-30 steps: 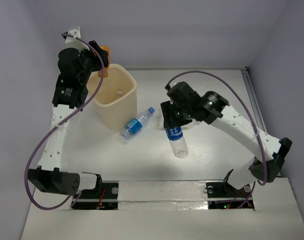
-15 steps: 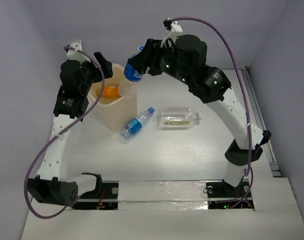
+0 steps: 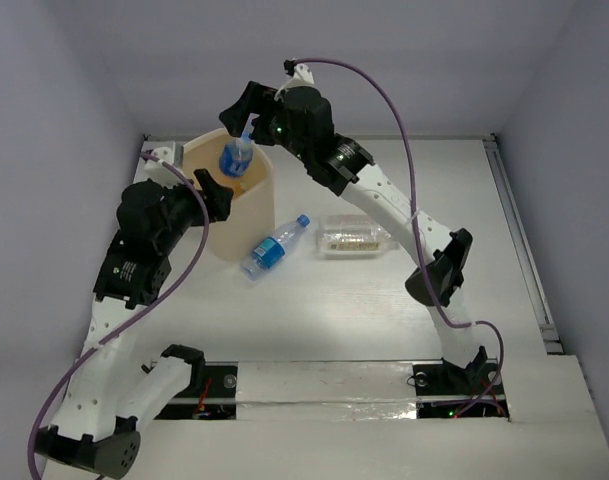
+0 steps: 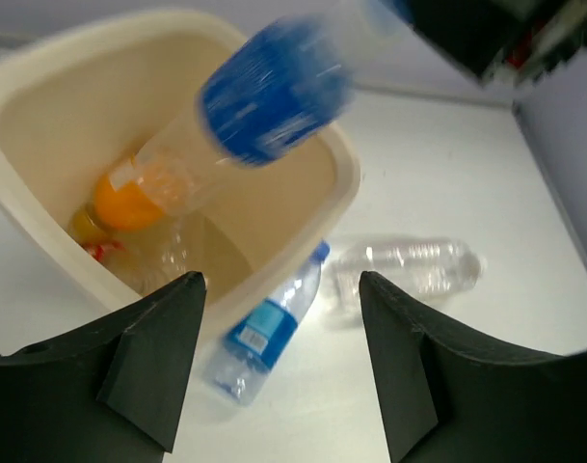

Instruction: Put the plastic bottles in the bin

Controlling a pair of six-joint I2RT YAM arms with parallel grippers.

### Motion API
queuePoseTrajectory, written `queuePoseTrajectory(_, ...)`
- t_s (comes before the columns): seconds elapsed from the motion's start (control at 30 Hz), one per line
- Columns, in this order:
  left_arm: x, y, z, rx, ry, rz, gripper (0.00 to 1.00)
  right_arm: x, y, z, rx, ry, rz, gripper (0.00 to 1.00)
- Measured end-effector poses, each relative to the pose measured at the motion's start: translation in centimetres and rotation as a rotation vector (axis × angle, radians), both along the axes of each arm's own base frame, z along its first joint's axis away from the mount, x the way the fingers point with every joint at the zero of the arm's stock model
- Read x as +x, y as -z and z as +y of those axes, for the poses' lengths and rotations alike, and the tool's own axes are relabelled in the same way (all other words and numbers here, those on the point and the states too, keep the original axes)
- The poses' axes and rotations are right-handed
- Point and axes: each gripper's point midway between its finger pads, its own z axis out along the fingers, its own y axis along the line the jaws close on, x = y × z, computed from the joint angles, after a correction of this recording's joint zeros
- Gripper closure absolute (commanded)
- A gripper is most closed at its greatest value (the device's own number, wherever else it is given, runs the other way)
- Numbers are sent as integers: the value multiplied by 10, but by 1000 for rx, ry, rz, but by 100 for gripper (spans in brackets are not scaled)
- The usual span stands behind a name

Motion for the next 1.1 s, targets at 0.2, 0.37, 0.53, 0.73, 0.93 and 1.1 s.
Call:
queuePoseTrajectory(0.2, -28, 45, -52, 123, 175, 106, 39, 2, 3, -15, -13, 11, 16, 15)
queuePoseTrajectory(0.37, -35, 80, -94, 237, 258, 187, 43, -22, -21, -81, -30, 71, -7, 96)
queuePoseTrajectory(0.53, -20, 133, -100, 356, 210, 307, 48, -80, -26, -166, 4, 128, -38, 96)
queuePoseTrajectory(0.73, -16, 184, -117, 532, 188, 376, 32, -133, 22, -228, 34, 175, -8, 79)
queuePoseTrajectory(0.93, -1, 220, -121, 656, 132, 404, 24, -156, 92, -255, 14, 205, 97, 54)
queuePoseTrajectory(1.1, 10, 234, -119, 707, 81, 401, 21, -175, 123, -271, 61, 219, 151, 32)
